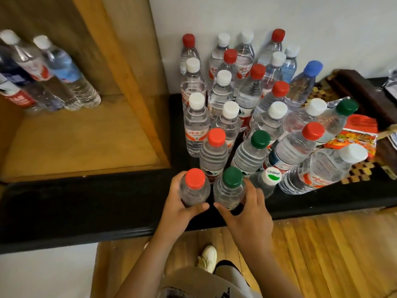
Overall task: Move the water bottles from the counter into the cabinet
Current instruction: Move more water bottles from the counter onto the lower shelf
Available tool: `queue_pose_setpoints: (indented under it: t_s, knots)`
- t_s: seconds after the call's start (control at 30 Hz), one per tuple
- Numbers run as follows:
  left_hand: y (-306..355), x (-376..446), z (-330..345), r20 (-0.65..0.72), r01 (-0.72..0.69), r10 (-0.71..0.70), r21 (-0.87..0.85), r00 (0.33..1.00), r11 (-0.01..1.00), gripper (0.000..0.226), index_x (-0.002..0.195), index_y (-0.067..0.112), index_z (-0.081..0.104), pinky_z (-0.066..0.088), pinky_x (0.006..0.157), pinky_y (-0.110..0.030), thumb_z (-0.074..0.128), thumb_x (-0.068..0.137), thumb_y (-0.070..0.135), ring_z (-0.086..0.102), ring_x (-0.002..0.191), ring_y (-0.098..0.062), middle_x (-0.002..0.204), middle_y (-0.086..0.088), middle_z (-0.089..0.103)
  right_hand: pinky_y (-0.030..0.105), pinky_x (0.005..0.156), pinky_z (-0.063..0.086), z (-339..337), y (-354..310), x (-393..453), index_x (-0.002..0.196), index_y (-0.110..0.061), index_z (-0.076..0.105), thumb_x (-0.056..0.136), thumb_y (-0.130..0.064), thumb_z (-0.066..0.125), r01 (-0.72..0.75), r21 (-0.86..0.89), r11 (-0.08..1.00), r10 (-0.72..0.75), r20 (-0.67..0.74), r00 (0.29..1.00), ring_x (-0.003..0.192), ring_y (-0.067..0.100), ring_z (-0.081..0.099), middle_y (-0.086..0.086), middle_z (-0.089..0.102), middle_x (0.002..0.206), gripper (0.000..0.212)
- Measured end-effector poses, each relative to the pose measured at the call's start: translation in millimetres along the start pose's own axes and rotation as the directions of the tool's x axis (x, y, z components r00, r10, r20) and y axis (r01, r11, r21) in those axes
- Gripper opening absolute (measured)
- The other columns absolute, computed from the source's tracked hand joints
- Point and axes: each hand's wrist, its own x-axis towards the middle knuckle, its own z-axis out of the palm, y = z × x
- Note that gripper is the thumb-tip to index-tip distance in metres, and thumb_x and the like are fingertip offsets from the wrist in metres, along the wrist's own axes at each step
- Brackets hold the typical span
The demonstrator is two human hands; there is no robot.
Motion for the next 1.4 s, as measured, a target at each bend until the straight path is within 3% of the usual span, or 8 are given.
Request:
queue_pose_setpoints:
  t_s: [0.37, 0.53, 0.67, 0.8, 0.93, 1.13, 1.27, 1.4]
  knots:
    - [-6.1, -17.5, -49.6, -0.022, 0.029, -0.029, 0.000, 0.999, 1.000, 0.071, 0.115, 0.041, 0.043, 0.039, 0.079, 0.002, 0.081, 0.057, 0.025, 0.053, 0.105, 0.014, 0.114, 0.013, 0.056, 0.035, 0.073, 0.052, 5.7, -12.0, -7.5, 0.129, -0.031, 0.038, 0.066, -0.043, 0.077, -0.012, -0.019, 1.000, 0.012, -0.003, 1.000, 0.095, 0.021, 0.064, -0.005, 0.058, 0.124, 0.076]
    - [0.4, -23.0, -104.4, -0.092, 0.010, -0.013, -0.036, 0.996, 0.999, 0.074, 0.121, 0.029, 0.044, 0.040, 0.081, 0.000, 0.079, 0.056, 0.021, 0.054, 0.106, 0.009, 0.114, 0.006, 0.058, 0.036, 0.074, 0.053, 12.2, -33.2, -13.8, 0.127, -0.026, 0.044, 0.065, -0.046, 0.076, -0.074, 0.000, 0.997, 0.074, 0.083, 0.994, 0.088, 0.012, 0.061, -0.006, 0.061, 0.120, 0.073]
    - [16.8, -10.4, -156.5, -0.131, -0.046, 0.035, -0.076, 0.991, 0.996, 0.075, 0.126, 0.020, 0.042, 0.041, 0.084, -0.003, 0.077, 0.059, 0.012, 0.056, 0.106, 0.005, 0.116, 0.005, 0.059, 0.010, 0.065, 0.042, 26.9, -64.7, -23.8, 0.124, -0.028, 0.049, 0.056, -0.041, 0.083, -0.097, 0.100, 0.990, 0.084, 0.128, 0.988, 0.085, 0.001, 0.057, -0.009, 0.064, 0.113, 0.078]
    - [30.3, 20.6, -204.7, -0.163, -0.107, 0.090, -0.096, 0.983, 0.990, 0.072, 0.122, 0.021, 0.043, 0.043, 0.079, -0.003, 0.077, 0.064, -0.004, 0.058, 0.100, 0.009, 0.114, 0.005, 0.059, 0.019, 0.074, 0.051, 50.3, -114.9, -23.5, 0.124, -0.029, 0.052, 0.052, -0.033, 0.088, -0.005, 0.150, 0.989, -0.023, 0.185, 0.982, 0.092, 0.006, 0.062, -0.012, 0.065, 0.108, 0.081]
    - [27.6, 58.7, -245.5, -0.157, -0.125, 0.110, -0.088, 0.981, 0.988, 0.072, 0.123, 0.018, 0.039, 0.048, 0.073, -0.008, 0.075, 0.067, -0.007, 0.060, 0.092, 0.010, 0.108, 0.005, 0.057, 0.002, 0.068, 0.044, 77.3, -164.5, -6.8, 0.113, -0.034, 0.054, 0.054, -0.037, 0.083, 0.098, 0.208, 0.973, -0.138, 0.184, 0.973, 0.093, -0.008, 0.057, -0.024, 0.062, 0.102, 0.066]
    - [13.4, 105.6, -275.9, -0.199, -0.134, 0.118, -0.068, 0.973, 0.989, 0.075, 0.117, 0.027, 0.035, 0.044, 0.080, -0.005, 0.073, 0.065, -0.011, 0.057, 0.091, 0.016, 0.109, 0.010, 0.054, 0.030, 0.088, 0.051, 115.7, -218.7, 38.5, 0.121, -0.020, 0.050, 0.064, -0.034, 0.080, 0.157, 0.278, 0.948, -0.203, 0.145, 0.969, 0.103, 0.005, 0.060, -0.015, 0.062, 0.110, 0.065]
    - [2.2, 110.4, -282.3, -0.175, -0.122, 0.105, -0.093, 0.979, 0.988, 0.069, 0.115, 0.032, 0.040, 0.045, 0.084, -0.008, 0.074, 0.060, 0.008, 0.057, 0.098, 0.012, 0.113, 0.014, 0.054, 0.030, 0.085, 0.049, 134.8, -230.2, 63.4, 0.124, -0.022, 0.049, 0.065, -0.032, 0.081, 0.149, 0.227, 0.962, -0.176, 0.101, 0.979, 0.103, 0.010, 0.059, -0.010, 0.063, 0.111, 0.068]
    - [-2.9, 113.9, -284.9, -0.138, -0.126, 0.116, -0.065, 0.984, 0.990, 0.077, 0.117, 0.034, 0.040, 0.044, 0.086, -0.007, 0.081, 0.060, 0.003, 0.056, 0.102, 0.010, 0.113, 0.015, 0.056, 0.029, 0.086, 0.046, 148.2, -228.6, 72.6, 0.125, -0.025, 0.047, 0.065, -0.034, 0.081, 0.116, 0.194, 0.974, -0.138, 0.103, 0.985, 0.104, 0.010, 0.059, -0.012, 0.063, 0.111, 0.069]
